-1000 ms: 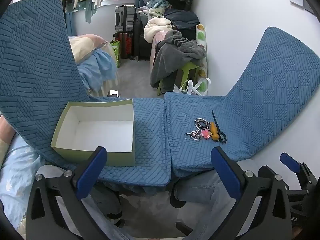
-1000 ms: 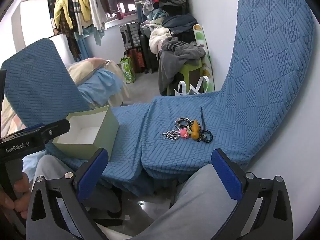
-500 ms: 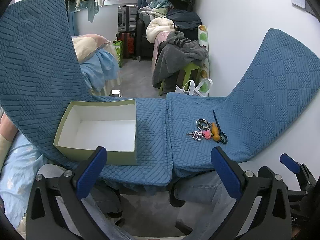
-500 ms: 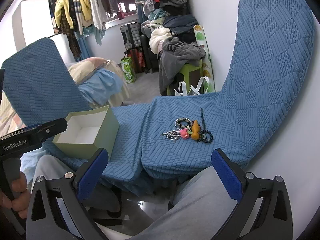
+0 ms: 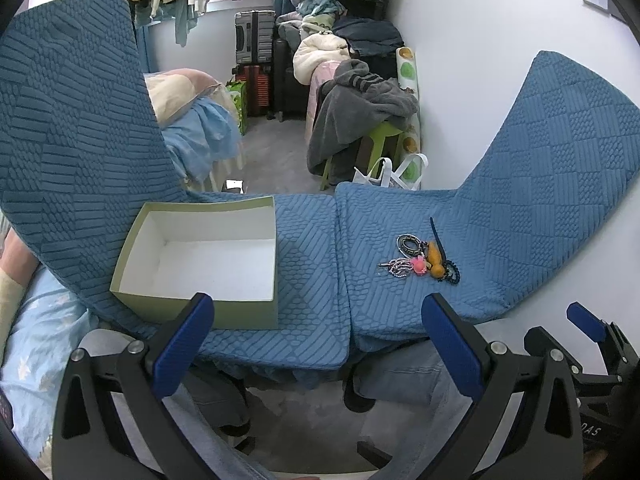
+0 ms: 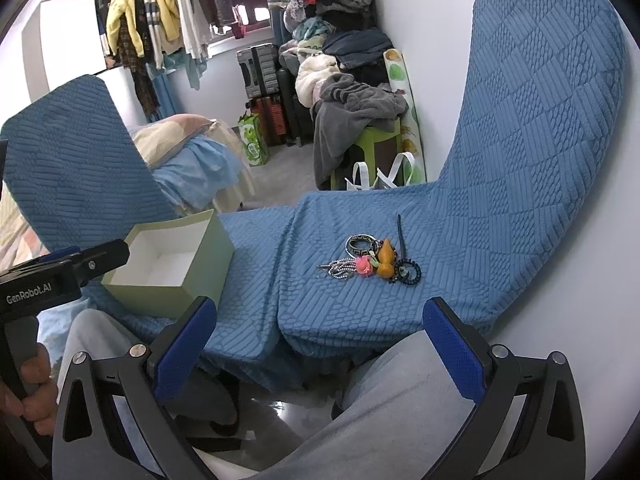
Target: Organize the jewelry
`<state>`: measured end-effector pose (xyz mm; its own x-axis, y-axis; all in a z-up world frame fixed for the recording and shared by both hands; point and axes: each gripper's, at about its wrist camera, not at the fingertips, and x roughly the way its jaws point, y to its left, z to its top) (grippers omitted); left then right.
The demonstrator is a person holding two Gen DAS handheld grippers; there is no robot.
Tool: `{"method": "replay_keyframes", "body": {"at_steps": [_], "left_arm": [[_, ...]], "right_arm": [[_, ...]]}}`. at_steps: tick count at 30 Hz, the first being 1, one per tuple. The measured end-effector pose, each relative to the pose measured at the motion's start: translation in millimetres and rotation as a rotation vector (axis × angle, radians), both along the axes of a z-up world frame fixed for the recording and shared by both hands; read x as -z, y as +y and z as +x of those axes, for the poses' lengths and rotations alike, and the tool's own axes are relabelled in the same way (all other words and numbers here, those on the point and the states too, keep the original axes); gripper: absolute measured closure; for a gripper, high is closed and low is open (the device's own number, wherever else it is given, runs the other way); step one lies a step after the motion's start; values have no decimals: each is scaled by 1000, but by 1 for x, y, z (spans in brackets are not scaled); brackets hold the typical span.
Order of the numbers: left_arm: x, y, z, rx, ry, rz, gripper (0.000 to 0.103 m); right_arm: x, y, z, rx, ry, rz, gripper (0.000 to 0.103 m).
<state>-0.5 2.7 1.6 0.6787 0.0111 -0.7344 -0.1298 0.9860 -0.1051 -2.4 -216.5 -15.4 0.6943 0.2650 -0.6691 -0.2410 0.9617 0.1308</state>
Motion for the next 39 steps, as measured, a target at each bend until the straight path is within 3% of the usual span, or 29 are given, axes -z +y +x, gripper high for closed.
{"method": "replay_keyframes", "body": {"at_steps": [39], "left_arm": [[21, -14, 10, 13, 46, -7, 0]], "right_arm": [[11, -10, 2, 6, 35, 4, 0]]}}
